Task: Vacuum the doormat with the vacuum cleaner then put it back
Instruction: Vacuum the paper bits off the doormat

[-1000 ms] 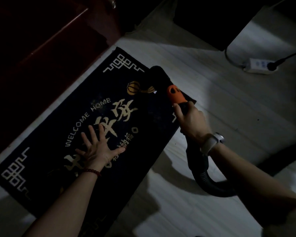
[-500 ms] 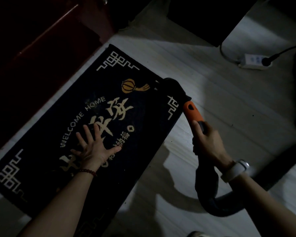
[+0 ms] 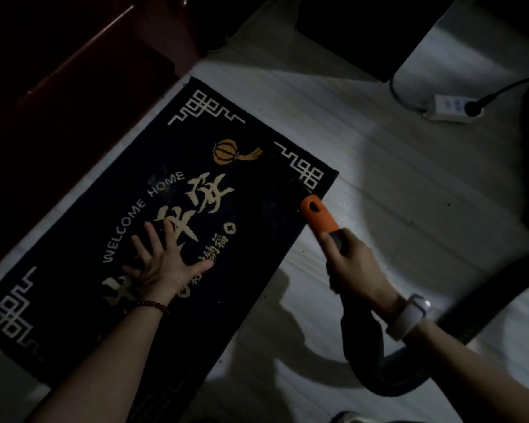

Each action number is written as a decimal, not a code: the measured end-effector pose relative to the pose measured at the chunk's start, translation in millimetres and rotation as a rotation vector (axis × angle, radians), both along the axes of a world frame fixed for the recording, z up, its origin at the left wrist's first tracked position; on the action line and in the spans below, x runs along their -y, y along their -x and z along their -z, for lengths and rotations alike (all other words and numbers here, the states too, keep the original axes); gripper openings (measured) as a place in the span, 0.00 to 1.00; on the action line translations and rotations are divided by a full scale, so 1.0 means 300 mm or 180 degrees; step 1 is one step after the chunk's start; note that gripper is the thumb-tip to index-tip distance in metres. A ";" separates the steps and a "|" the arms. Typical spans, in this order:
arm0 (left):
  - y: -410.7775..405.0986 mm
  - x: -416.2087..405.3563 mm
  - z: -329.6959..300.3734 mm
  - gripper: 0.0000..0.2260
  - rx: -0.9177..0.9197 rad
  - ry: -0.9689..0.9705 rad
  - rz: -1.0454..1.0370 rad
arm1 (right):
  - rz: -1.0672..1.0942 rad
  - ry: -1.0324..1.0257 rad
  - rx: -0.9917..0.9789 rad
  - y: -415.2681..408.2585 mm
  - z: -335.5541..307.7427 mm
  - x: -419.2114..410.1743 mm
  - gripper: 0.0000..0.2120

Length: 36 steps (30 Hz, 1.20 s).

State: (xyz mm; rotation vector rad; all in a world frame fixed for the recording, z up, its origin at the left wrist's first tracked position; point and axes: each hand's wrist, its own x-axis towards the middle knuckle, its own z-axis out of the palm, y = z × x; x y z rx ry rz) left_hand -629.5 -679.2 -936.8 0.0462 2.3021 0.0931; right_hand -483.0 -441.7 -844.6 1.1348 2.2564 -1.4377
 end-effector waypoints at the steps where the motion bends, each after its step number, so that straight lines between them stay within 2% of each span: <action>1: 0.000 0.000 0.000 0.55 0.0007 -0.0012 -0.0006 | -0.0176 -0.0027 0.0091 -0.029 -0.004 0.021 0.10; 4: -0.002 0.001 0.000 0.55 -0.0021 -0.0023 0.0001 | -0.0450 -0.0090 0.0148 -0.067 -0.022 0.049 0.09; 8: 0.000 0.003 0.003 0.55 -0.0038 -0.0020 0.0024 | -0.0159 -0.0276 -0.0230 0.042 -0.021 0.007 0.10; 11: 0.002 0.007 0.004 0.55 -0.0039 -0.0014 0.0037 | -0.0066 -0.0243 -0.0280 0.126 0.000 -0.015 0.11; 13: 0.003 0.008 0.005 0.55 -0.0063 -0.0021 0.0040 | -0.0290 -0.0144 -0.0206 0.118 0.015 0.020 0.14; 17: 0.002 0.010 0.010 0.54 -0.0063 -0.0024 -0.0002 | -0.1487 -0.0469 0.0081 0.040 0.030 0.149 0.19; 22: 0.016 0.081 0.017 0.51 -0.0035 -0.0259 0.0085 | -0.1142 -0.0653 -0.0227 0.176 0.043 0.114 0.19; 25: -0.017 0.152 0.036 0.50 -0.0326 -0.0521 0.0114 | -0.1106 -0.0893 -0.0341 0.251 0.069 0.137 0.16; 28: -0.046 0.158 0.048 0.53 -0.0697 -0.0642 -0.0383 | -0.1714 -0.0868 -0.0146 0.196 0.075 0.217 0.17; 30: -0.046 0.153 0.045 0.57 -0.0661 -0.0408 -0.0586 | -0.2284 -0.0752 0.0016 0.126 0.062 0.257 0.18; 31: -0.045 0.156 0.042 0.58 -0.0613 -0.0226 -0.0530 | -0.2362 -0.0756 0.0050 0.109 0.054 0.254 0.18; 33: -0.040 0.173 0.047 0.58 -0.0521 -0.0022 -0.0395 | -0.2157 -0.0758 -0.0053 0.149 0.047 0.204 0.17; 36: -0.037 0.183 0.053 0.57 -0.0397 -0.0091 -0.0337 | -0.1206 -0.0877 -0.0335 0.317 0.062 0.083 0.15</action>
